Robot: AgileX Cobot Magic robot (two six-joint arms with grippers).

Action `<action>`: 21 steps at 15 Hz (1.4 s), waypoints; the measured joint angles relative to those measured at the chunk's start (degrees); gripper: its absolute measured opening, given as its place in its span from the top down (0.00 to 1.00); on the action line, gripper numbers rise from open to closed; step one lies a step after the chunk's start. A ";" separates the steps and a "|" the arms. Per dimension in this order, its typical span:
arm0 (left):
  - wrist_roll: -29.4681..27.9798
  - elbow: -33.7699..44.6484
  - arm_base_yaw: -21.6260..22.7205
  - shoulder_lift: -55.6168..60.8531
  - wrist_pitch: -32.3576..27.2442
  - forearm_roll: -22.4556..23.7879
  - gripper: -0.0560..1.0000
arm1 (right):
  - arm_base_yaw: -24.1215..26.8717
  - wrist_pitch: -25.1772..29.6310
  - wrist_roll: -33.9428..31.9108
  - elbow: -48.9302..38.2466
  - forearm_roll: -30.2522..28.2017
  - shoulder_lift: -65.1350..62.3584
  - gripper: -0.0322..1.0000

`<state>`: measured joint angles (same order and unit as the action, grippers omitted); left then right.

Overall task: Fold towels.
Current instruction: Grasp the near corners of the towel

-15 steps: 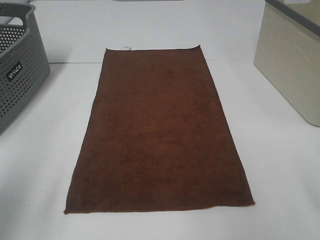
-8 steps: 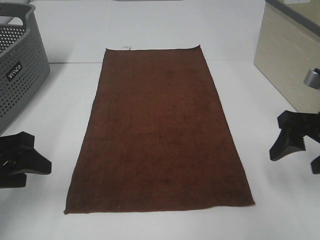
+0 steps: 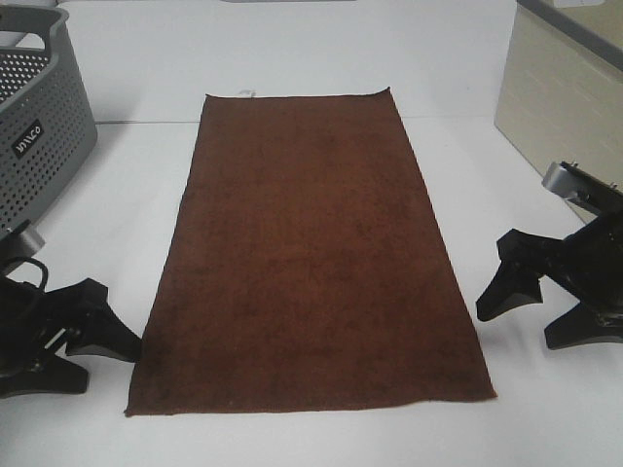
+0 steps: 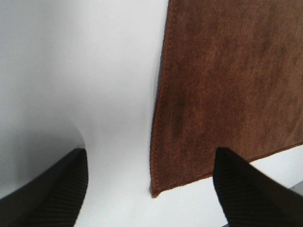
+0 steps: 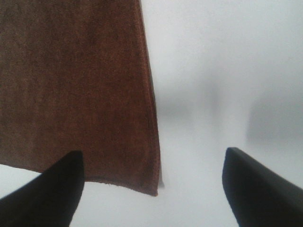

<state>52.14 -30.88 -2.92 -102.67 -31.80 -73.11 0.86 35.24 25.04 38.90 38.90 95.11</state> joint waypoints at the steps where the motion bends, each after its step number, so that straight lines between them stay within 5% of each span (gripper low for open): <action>1: 0.97 -0.29 -1.60 -0.40 0.17 -0.57 0.28 | 0.00 -0.34 0.11 0.00 0.23 0.86 0.24; 4: 2.06 -0.52 -5.84 -0.46 2.41 -3.90 0.28 | 0.00 -1.03 2.86 0.06 2.46 3.44 0.24; 9: 2.46 -1.03 -6.59 -0.57 3.44 -5.33 0.28 | 0.00 -0.63 10.03 0.11 9.97 7.79 0.24; 13: 3.32 -3.50 -9.34 -3.50 1.55 -7.16 0.28 | -8.42 -1.66 11.92 1.03 13.87 10.03 0.27; 15: 3.21 -4.58 -9.68 -4.81 0.46 -7.45 0.35 | -10.43 -3.95 10.26 1.09 14.21 10.31 0.38; 18: 2.52 -4.98 -9.68 -5.84 1.95 -7.10 0.71 | -10.43 -6.07 8.54 0.97 13.35 10.83 0.69; 20: 2.46 -6.02 -9.68 -5.96 2.01 -6.88 0.87 | -10.43 -6.93 8.31 0.92 13.18 11.23 0.93; 21: 2.46 -6.02 -9.68 -5.96 2.01 -6.76 0.92 | -10.43 -6.93 8.31 0.80 13.18 11.29 0.97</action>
<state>54.60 -36.90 -12.61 -108.63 -29.79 -79.87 -9.57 28.30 33.35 39.71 52.08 106.40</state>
